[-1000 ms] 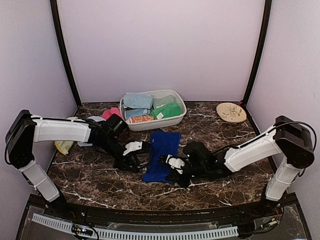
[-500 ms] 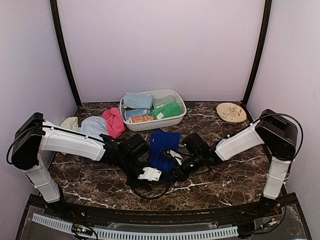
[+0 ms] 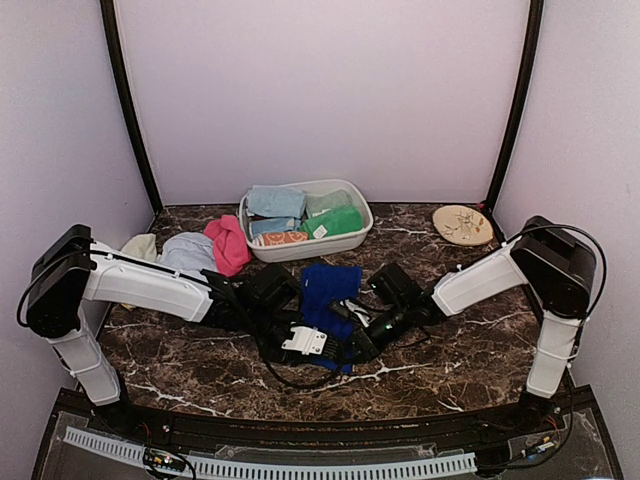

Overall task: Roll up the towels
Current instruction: Roll the towel at the center of the board.

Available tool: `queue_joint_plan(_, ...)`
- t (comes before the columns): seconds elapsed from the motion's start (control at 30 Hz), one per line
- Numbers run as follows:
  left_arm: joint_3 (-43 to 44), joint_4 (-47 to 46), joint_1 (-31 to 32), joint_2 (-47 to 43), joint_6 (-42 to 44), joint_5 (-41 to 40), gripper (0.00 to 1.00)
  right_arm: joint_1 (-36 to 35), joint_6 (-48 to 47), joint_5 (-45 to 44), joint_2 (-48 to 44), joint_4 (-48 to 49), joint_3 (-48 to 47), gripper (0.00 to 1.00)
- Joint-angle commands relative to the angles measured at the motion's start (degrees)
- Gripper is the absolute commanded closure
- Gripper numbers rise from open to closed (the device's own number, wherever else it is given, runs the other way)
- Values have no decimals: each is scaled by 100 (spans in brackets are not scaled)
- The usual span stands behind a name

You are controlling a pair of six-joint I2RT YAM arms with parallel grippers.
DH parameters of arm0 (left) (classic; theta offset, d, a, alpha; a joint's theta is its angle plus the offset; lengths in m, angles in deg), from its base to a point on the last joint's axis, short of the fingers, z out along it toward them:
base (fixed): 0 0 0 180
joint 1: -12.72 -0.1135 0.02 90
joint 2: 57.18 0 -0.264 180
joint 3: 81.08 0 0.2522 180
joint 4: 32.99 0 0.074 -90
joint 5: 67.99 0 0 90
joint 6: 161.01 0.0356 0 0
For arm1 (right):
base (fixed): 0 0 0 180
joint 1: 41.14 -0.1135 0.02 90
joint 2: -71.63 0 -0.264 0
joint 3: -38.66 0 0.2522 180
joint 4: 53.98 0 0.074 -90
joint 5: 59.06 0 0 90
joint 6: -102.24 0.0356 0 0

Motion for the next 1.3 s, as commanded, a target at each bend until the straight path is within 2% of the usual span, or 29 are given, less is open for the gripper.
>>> queue_joint_plan(0.0,-302,-306,-13,167,75,-302,63,56,33,91,150,-392,-105,100)
queue_joint_plan(0.13,-364,-270,-32,260,-49,-222,60,66,71,118,141,-412,-137,100)
queue_joint_plan(0.23,-424,-259,-32,258,-49,-161,51,69,81,154,141,-421,-154,100)
queue_joint_plan(0.43,-319,-94,-146,491,-102,-224,48,89,88,148,104,-456,-198,100)
queue_joint_plan(0.5,-317,6,-195,517,-99,-139,34,101,105,163,85,-431,-177,100)
queue_joint_plan(0.57,-291,172,-208,561,-31,-21,31,109,118,213,86,-414,-175,100)
queue_joint_plan(0.7,-121,456,-208,710,14,153,49,128,139,239,76,-413,-220,100)
queue_joint_plan(0.8,-11,632,-208,821,-37,204,71,155,207,106,-12,-351,-225,100)
queue_joint_plan(0.87,-23,605,-208,834,-154,80,72,179,290,62,-89,-255,-186,99)
queue_joint_plan(0.93,-156,226,-208,737,-301,-270,57,193,376,89,-125,-131,-144,99)
queue_joint_plan(0.97,-274,-45,-212,590,-305,-383,53,192,375,97,-102,-144,-152,100)
queue_joint_plan(1.0,-390,-233,-216,420,-287,-437,40,197,336,110,-71,-215,-181,100)
queue_joint_plan(1.1,-516,-237,-288,-228,-241,-301,14,193,293,121,-15,-328,-176,100)
queue_joint_plan(1.17,-230,327,-407,-391,-382,12,12,199,292,121,-48,-315,-143,100)
queue_joint_plan(1.2,-29,592,-451,-382,-451,250,3,195,292,128,-49,-328,-142,100)
queue_joint_plan(1.27,-26,754,-429,-461,-359,454,1,207,294,143,-14,-381,-186,100)
